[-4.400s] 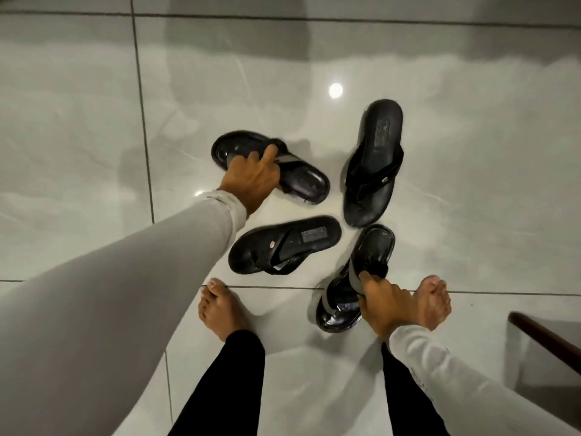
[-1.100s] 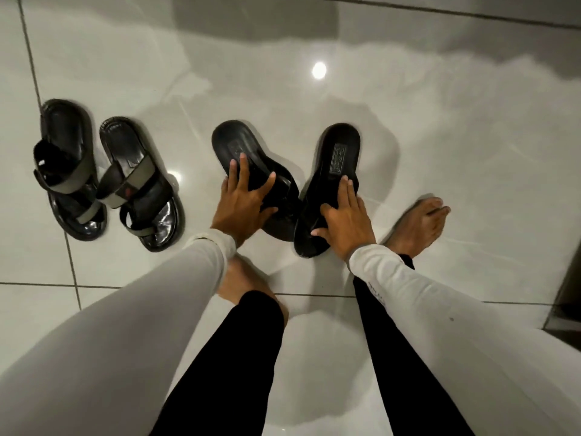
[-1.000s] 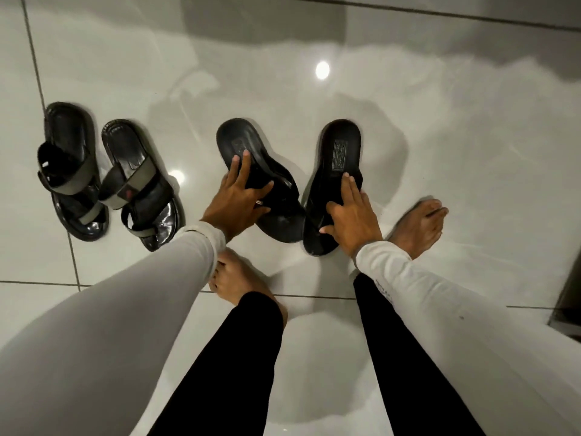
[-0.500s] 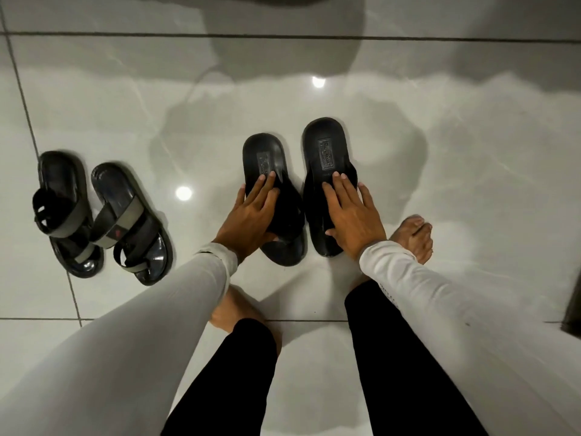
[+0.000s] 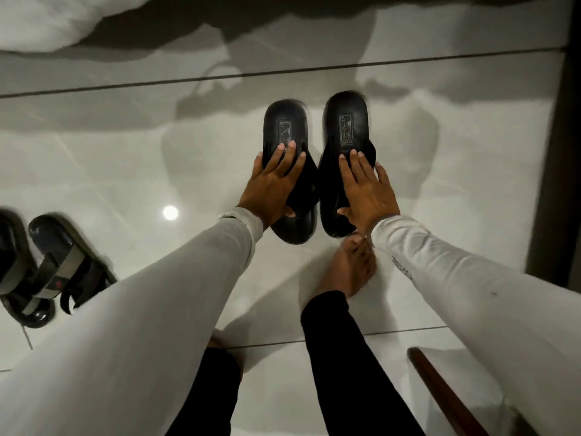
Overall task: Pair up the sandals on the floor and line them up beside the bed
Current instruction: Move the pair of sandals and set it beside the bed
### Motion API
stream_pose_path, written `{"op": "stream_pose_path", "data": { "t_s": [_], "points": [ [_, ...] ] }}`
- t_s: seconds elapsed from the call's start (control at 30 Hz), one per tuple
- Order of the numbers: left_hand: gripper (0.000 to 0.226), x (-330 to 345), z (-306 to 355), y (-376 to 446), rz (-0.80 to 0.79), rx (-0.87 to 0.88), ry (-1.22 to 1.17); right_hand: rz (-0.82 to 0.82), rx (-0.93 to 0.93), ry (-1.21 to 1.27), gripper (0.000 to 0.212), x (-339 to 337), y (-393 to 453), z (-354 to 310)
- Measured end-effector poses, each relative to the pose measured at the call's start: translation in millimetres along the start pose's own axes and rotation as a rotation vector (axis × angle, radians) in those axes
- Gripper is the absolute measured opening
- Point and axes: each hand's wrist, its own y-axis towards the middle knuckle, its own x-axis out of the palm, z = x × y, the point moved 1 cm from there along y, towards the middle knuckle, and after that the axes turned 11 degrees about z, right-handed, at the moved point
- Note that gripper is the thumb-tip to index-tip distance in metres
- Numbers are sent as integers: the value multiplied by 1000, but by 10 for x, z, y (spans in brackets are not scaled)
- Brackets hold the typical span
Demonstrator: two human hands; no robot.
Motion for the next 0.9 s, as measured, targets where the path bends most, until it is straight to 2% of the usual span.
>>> {"op": "stream_pose_path", "data": {
  "t_s": [0.23, 0.43, 0.67, 0.9],
  "points": [
    [118, -169, 374, 444, -24, 7, 32, 2, -7, -25, 112, -186, 108, 537],
    [118, -279, 532, 104, 65, -79, 44, 6, 13, -32, 119, -317, -145, 487],
    [115, -342, 74, -1114, 119, -168, 93, 55, -17, -86, 115, -528, -589, -216],
    [113, -459, -849, -2397, 138, -292, 116, 99, -123, -127, 113, -641, -771, -1561]
  ]
}}
